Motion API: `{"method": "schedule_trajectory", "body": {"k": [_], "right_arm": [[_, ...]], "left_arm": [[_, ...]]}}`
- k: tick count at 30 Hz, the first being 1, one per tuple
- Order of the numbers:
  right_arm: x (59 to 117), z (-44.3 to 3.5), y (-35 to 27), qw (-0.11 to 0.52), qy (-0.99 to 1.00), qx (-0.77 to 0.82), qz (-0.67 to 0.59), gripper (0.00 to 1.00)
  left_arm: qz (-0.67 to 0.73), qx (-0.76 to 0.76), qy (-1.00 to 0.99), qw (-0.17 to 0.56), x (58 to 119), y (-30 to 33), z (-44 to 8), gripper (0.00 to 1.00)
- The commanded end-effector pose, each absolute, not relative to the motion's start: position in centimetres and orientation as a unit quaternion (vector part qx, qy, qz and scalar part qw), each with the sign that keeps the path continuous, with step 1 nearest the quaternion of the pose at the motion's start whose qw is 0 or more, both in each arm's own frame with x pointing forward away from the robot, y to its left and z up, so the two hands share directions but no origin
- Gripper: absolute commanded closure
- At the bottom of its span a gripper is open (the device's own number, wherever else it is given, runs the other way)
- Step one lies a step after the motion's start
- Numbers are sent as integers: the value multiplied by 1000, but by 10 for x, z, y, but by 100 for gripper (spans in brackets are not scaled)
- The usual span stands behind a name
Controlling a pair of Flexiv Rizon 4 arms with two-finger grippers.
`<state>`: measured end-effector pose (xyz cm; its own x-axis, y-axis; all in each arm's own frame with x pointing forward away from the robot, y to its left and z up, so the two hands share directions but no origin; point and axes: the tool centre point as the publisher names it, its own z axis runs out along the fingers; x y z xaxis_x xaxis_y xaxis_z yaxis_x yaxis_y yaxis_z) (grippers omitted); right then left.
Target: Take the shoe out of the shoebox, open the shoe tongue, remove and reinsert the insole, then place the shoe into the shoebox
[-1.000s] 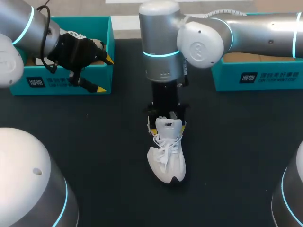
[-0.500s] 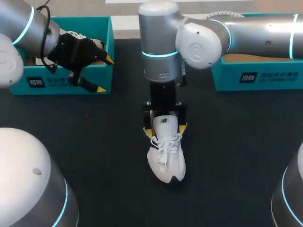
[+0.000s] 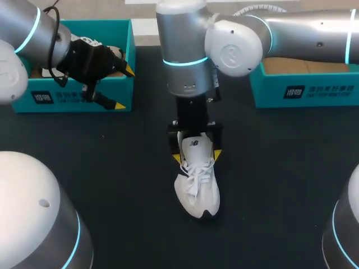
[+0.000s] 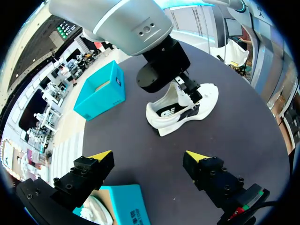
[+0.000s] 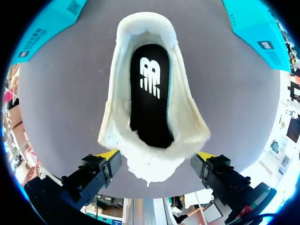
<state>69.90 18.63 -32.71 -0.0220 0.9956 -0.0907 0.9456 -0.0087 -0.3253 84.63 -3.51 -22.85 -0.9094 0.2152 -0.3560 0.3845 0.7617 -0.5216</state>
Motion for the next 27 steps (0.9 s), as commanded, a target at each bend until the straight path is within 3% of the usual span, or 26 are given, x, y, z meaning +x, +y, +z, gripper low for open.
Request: {"method": "schedule_trajectory", "body": {"k": [1,10,12,13,14,18,27], "right_arm": [[685,-308,183,67,-697,-701,140,0],[666,-285,187,48,-699,-699,146,0],[667,-285,189,46,-700,-697,149,26],[667,-286,190,45,-700,-697,149,45],[668,-288,190,46,-701,-696,149,52],[673,-293,190,49,-702,-695,147,60],[694,-303,183,41,-713,-683,157,60]], "left_arm": [[-304,161,929,139,845,-35,-228,0],[-304,161,929,139,845,-35,-228,0],[-304,161,929,139,845,-35,-228,0],[-304,161,929,139,845,-35,-228,0],[-304,161,929,139,845,-35,-228,0],[-304,161,929,139,845,-35,-228,0],[-304,161,929,139,845,-35,-228,0]]}}
